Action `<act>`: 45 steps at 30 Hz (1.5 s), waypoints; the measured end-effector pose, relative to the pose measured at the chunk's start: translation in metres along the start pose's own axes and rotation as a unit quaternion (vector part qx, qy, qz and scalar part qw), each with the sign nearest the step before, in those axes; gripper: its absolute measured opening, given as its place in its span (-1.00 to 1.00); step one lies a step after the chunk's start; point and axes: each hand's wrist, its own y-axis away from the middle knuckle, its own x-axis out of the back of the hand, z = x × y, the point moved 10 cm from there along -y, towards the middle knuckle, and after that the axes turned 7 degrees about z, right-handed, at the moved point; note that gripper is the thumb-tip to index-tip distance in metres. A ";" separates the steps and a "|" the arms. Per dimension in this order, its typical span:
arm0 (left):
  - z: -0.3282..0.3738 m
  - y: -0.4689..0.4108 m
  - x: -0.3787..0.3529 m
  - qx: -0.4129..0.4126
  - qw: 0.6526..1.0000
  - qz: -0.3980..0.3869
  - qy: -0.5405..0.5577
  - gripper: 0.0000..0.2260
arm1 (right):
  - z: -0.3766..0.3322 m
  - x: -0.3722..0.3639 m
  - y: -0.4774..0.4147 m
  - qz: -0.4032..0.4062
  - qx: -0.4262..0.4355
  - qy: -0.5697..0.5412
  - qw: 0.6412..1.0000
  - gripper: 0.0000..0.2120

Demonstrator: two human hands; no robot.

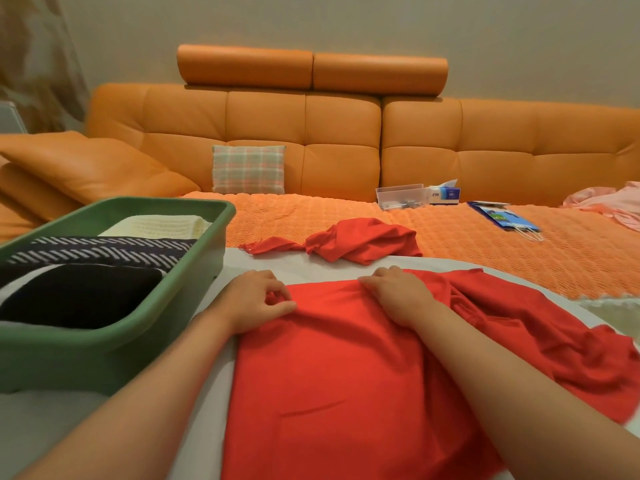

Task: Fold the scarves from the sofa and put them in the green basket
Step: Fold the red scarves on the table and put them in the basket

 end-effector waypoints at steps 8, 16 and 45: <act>-0.010 -0.004 0.006 0.031 0.998 0.037 -0.032 -0.68 | 0.038 0.028 -0.009 0.095 -0.172 -0.114 0.974 -0.88; -0.045 -0.020 -0.005 0.144 0.979 0.068 -0.129 -0.85 | 0.074 0.030 0.002 0.133 -0.256 -0.026 0.957 -0.82; 0.084 0.024 -0.011 -0.028 0.976 -0.027 -0.215 -0.77 | -0.048 0.051 0.061 -0.030 0.018 -0.039 0.999 -0.74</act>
